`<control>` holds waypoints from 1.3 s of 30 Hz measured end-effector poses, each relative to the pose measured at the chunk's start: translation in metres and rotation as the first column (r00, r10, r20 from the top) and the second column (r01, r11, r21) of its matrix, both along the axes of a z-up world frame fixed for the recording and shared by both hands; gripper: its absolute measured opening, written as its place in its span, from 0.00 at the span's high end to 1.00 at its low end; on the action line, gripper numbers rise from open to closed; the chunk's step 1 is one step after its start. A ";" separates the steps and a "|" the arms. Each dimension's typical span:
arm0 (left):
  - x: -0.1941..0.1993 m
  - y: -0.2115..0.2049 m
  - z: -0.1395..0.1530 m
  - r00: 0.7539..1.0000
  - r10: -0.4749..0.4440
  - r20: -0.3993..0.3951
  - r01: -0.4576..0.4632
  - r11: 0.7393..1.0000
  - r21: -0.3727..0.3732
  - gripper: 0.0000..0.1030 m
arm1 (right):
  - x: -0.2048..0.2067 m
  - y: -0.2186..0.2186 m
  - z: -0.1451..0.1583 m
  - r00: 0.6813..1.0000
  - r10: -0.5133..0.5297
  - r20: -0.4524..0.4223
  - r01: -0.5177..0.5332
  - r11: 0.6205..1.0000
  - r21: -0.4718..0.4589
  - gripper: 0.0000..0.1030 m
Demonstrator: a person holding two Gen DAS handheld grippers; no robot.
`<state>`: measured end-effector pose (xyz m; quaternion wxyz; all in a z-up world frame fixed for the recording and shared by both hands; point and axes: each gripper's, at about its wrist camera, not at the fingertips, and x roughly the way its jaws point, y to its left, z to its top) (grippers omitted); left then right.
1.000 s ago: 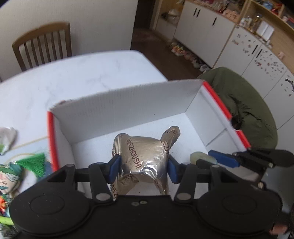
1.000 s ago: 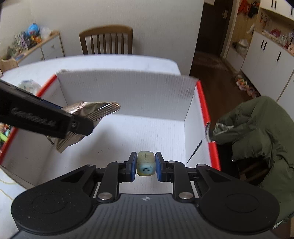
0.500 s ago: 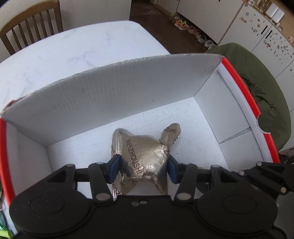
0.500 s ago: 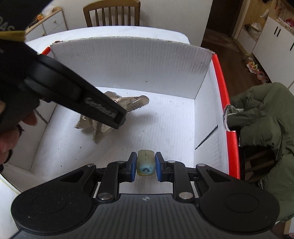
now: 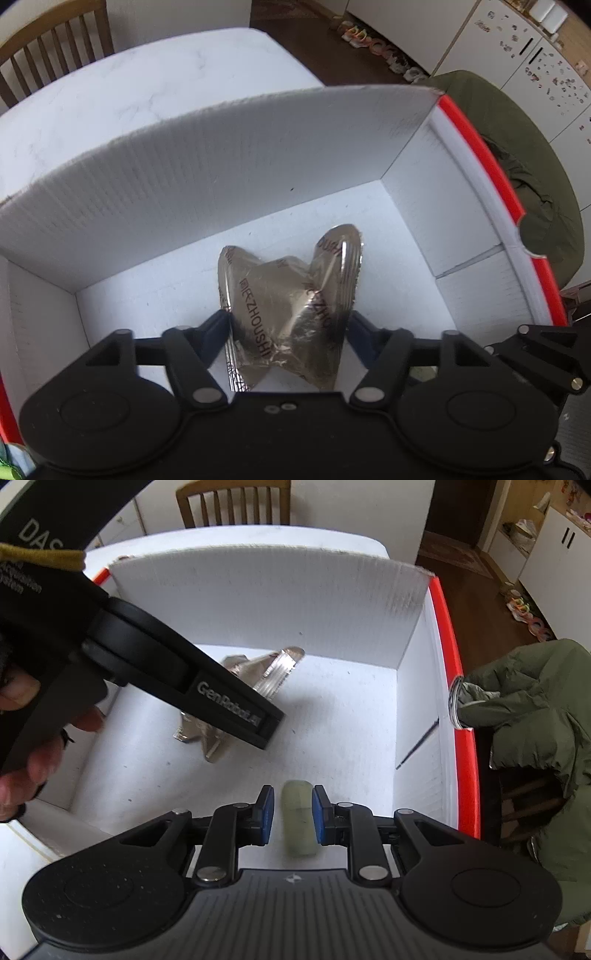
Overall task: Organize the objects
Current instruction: 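Carry the foil bag and eraser into the shoebox and open both tools, then withdraw both tools from the shoebox back to the item pile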
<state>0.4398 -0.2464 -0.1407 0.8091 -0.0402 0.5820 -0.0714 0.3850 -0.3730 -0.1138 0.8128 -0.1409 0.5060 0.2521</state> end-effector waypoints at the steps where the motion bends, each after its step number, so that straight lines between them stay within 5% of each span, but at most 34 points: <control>1: -0.001 0.000 0.003 1.000 0.001 0.011 -0.001 1.000 0.003 0.22 | -0.001 0.000 0.002 1.000 0.002 0.002 -0.002 1.000 0.011 0.79; 7: -0.013 0.004 0.025 0.997 0.010 0.073 -0.010 1.000 -0.007 0.20 | -0.006 -0.005 0.014 1.000 0.003 0.027 -0.005 0.998 0.068 0.55; 22: -0.083 0.033 0.089 0.966 0.068 0.251 -0.048 0.995 -0.085 0.19 | -0.039 -0.019 0.065 0.992 -0.020 0.121 -0.004 0.981 0.195 0.53; 39: -0.194 0.103 0.144 0.888 0.120 0.445 -0.076 0.991 -0.114 0.10 | -0.113 0.014 0.113 0.972 -0.054 0.228 -0.010 0.962 0.272 0.43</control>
